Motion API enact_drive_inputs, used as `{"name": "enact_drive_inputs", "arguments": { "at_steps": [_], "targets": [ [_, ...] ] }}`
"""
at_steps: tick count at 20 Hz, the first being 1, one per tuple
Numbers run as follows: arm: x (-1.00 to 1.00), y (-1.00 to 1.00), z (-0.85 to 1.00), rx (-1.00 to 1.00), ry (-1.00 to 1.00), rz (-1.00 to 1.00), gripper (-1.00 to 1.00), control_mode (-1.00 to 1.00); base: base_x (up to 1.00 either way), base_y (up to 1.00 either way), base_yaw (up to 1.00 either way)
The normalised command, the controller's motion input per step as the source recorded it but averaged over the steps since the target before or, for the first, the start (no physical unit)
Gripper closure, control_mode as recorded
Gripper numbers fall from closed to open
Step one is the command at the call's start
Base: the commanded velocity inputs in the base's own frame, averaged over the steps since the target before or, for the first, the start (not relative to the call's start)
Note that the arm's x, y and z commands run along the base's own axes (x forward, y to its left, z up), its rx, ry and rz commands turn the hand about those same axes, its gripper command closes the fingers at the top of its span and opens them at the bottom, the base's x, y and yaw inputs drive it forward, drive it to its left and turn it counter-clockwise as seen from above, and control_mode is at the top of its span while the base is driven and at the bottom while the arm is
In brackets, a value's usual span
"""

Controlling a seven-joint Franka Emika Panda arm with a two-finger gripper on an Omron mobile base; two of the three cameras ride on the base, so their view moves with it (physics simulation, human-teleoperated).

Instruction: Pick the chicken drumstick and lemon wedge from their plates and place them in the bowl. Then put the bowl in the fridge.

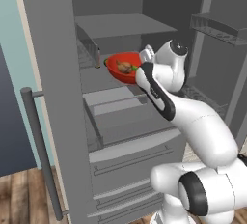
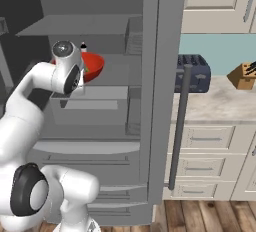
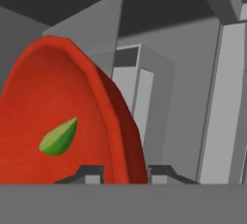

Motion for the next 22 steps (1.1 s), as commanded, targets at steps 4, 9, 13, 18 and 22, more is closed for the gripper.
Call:
{"name": "enact_drive_inputs", "arguments": {
  "at_steps": [4, 9, 13, 18, 22],
  "targets": [
    [0.28, 0.09, -0.15, 0.00, 0.01, 0.02, 1.00, -1.00, 0.00, 0.00, 0.00],
    [0.13, 0.12, -0.36, 0.00, 0.00, 0.03, 1.00, -1.00, 0.00, 0.00, 0.00],
    [0.14, 0.08, -0.32, 0.00, -0.02, 0.04, 1.00, -1.00, 0.00, 0.00, 0.00],
    [0.25, 0.01, -0.17, 0.00, -0.03, 0.04, 1.00, -1.00, 0.00, 0.00, 0.00],
    [0.37, 0.00, -0.12, 0.00, -0.02, 0.00, 1.00, -1.00, 0.00, 0.00, 0.00]
  ]
}}
